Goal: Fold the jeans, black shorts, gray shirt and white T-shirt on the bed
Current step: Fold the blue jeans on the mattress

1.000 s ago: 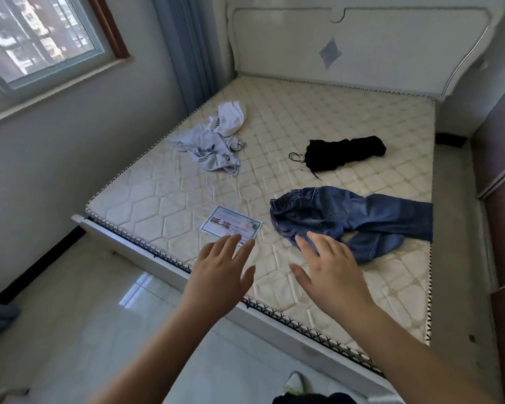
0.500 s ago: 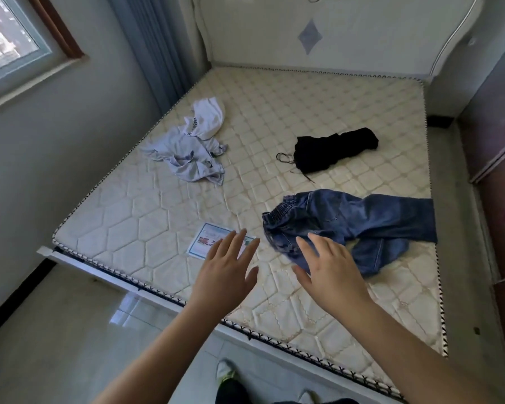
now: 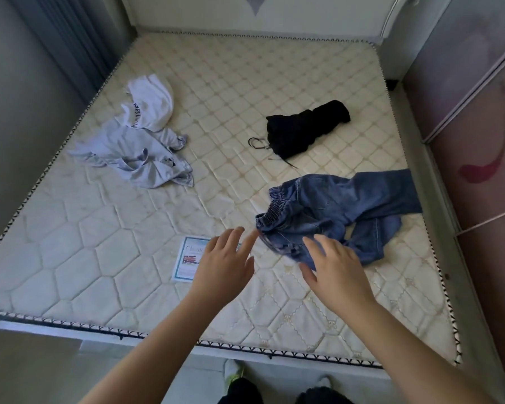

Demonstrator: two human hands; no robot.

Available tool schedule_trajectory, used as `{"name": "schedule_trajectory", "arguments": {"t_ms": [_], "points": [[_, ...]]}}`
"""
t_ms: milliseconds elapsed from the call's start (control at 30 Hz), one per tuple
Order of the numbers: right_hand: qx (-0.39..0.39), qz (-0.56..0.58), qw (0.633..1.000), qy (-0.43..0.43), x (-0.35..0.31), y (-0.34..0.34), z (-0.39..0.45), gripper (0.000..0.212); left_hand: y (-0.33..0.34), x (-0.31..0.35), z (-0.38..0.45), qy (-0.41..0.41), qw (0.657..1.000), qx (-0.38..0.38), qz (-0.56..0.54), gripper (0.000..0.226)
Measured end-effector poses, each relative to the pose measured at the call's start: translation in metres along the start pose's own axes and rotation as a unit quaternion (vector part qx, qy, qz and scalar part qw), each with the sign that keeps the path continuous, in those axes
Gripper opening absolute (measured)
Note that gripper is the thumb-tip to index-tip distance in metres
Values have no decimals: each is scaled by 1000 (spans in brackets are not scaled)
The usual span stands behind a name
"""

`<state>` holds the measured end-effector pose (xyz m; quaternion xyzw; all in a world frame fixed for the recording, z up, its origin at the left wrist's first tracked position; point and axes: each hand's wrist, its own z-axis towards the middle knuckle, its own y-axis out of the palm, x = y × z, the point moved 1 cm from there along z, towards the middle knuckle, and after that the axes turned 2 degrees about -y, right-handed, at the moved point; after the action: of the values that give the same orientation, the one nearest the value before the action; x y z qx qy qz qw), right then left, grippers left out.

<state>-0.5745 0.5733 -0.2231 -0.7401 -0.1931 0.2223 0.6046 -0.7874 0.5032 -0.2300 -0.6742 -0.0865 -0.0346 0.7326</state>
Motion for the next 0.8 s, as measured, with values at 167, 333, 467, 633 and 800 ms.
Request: {"name": "schedule_trajectory", "arguments": {"t_ms": [167,333,467,633,800], "points": [[-6,-2,1000,6,-13,27,47,55,31,-33,16,-1,999,-32,-1,50],[-37,11,999,-7,-19,83,107,55,71,-46,36,-16,999,-51,-9,50],[-70,17,997,-8,-19,144,152,57,111,-60,54,-37,998,-49,-14,53],[-92,38,995,21,-9,204,217,61,162,-77,60,-49,995,-88,-2,62],[-143,61,987,50,-10,248,266,64,192,-94,59,-66,992,-111,0,61]]}}
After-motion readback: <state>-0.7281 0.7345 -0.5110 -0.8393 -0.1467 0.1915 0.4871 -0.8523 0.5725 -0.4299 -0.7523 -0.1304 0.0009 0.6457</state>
